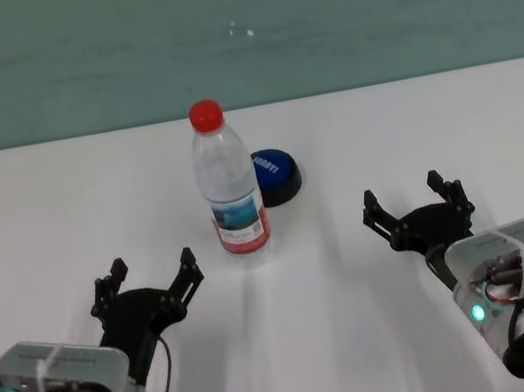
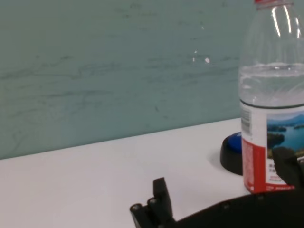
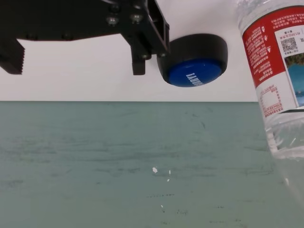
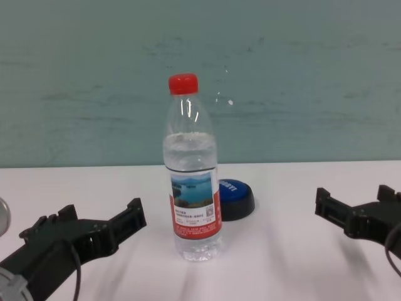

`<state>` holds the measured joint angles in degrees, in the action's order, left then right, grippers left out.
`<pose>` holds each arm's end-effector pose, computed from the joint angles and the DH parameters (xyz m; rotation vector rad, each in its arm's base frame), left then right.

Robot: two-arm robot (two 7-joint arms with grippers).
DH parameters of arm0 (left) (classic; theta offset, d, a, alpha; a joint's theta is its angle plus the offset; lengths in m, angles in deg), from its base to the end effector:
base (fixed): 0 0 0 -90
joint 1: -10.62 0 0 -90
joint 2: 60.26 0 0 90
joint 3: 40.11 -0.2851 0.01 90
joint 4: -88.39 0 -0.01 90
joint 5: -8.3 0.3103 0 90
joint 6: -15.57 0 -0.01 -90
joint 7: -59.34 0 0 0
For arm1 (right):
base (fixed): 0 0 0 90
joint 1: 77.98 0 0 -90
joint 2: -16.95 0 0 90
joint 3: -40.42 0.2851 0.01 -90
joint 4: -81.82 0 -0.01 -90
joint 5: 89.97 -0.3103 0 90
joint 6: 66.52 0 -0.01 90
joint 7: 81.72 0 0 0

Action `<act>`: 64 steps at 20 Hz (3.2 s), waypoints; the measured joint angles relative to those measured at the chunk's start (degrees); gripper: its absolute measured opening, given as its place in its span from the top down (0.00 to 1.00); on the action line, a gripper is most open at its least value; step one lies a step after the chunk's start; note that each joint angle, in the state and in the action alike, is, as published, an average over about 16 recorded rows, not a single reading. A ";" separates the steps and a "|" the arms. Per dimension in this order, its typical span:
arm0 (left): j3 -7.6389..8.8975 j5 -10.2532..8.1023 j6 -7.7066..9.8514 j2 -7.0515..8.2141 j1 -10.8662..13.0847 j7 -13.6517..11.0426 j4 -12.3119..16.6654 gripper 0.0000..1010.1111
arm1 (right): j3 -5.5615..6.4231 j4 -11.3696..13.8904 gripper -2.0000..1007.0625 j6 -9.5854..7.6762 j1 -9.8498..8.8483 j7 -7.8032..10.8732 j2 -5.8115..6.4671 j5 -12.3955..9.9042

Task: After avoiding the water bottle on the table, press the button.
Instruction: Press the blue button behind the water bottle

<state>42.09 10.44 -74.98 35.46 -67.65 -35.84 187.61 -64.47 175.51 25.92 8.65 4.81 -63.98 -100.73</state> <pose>0.2678 -0.0200 -0.3076 0.1149 -0.0494 1.3253 0.3019 0.0405 -0.3023 0.0396 0.0386 -1.3663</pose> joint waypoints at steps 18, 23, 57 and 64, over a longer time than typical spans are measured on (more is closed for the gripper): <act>2.67 0.49 -0.48 -0.63 4.53 1.49 4.34 0.01 | 0.00 0.00 0.00 0.00 0.00 0.00 0.00 0.00; 4.43 0.36 -0.24 -0.69 4.87 1.86 4.81 0.01 | 0.00 0.00 0.00 0.00 0.00 0.00 0.00 0.00; 10.09 -0.16 4.89 3.53 -8.99 -1.57 -6.19 0.01 | 0.00 0.00 0.00 0.00 0.00 0.00 -0.01 0.00; 8.84 0.23 5.90 4.65 -13.74 -2.73 -10.60 0.01 | 0.00 0.00 0.00 0.00 0.00 0.00 -0.01 0.00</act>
<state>50.93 10.67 -69.08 40.11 -81.39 -38.56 177.01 -64.47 175.51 25.92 8.65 4.81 -63.99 -100.73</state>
